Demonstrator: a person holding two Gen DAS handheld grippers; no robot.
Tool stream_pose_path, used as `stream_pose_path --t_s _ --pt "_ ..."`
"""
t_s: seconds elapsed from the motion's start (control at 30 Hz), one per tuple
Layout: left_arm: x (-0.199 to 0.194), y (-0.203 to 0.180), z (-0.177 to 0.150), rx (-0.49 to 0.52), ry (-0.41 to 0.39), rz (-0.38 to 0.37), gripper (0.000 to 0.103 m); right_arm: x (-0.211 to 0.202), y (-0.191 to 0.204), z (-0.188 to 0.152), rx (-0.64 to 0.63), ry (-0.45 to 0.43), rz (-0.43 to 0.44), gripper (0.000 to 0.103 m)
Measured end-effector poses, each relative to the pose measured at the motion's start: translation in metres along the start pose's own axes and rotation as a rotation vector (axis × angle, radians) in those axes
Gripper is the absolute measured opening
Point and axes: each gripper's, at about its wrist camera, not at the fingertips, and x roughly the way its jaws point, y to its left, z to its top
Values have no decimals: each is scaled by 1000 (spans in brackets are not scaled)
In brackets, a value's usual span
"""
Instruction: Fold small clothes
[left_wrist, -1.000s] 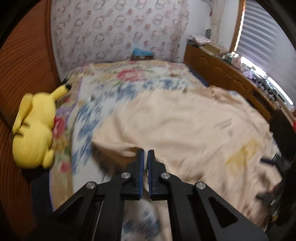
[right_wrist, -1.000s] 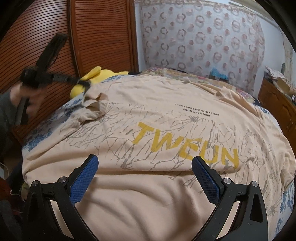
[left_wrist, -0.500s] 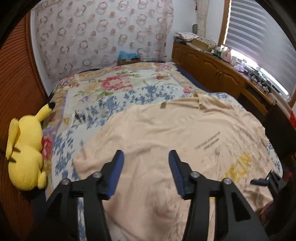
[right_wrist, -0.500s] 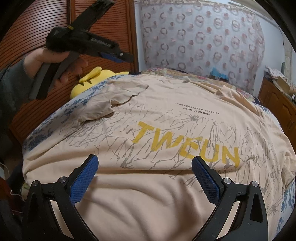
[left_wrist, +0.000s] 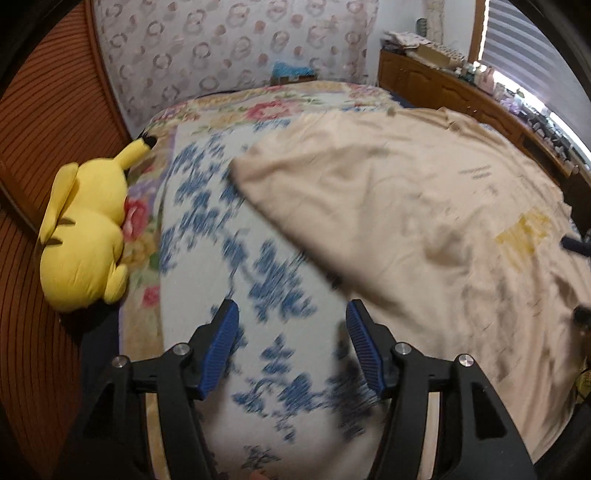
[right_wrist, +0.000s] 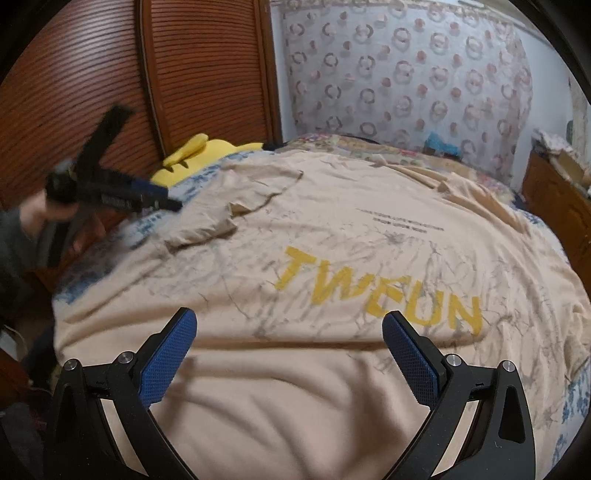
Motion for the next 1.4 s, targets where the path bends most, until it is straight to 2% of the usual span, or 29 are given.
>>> stream_pose_path --t_s 0.2,0.3,0.43,0.5,0.6,0.7,0.77,0.83,1.0,1.1,1.17,1.2,1.27,1.4 --pt "-1 5 -10 -28 -58 -14 62 2 12 32 -53 -20 24 99" --pt "0 5 -12 -24 -99 -23 70 14 14 50 -60 -14 56 96" --pt "3 3 -10 -9 -93 -32 80 33 17 68 -65 0 82 86" --pt "4 2 -9 -3 -89 -34 82 45 18 75 -66 13 91 83" --pt "5 3 -8 -8 -86 -36 85 62 19 79 -63 44 99 74" --pt "5 2 -9 -9 -86 -31 86 80 20 83 -58 79 113 59" --pt "5 1 -9 -12 -85 -25 88 88 20 83 -57 99 125 45" --pt "5 1 -9 -26 -82 -17 89 96 21 85 -53 117 145 39" --pt "5 3 -11 -34 -81 -15 90 114 28 88 -44 167 199 33" --pt "5 2 -11 -34 -82 -12 90 127 34 87 -42 198 218 27" --pt "5 2 -11 -35 -83 -12 91 132 39 84 -48 212 229 15" --pt "5 2 -11 -36 -82 -13 91 132 40 83 -54 216 234 13" --pt "5 2 -11 -35 -83 -11 91 130 40 81 -60 212 242 6" --pt "5 2 -11 -36 -82 -12 92 116 37 80 -53 172 250 2"
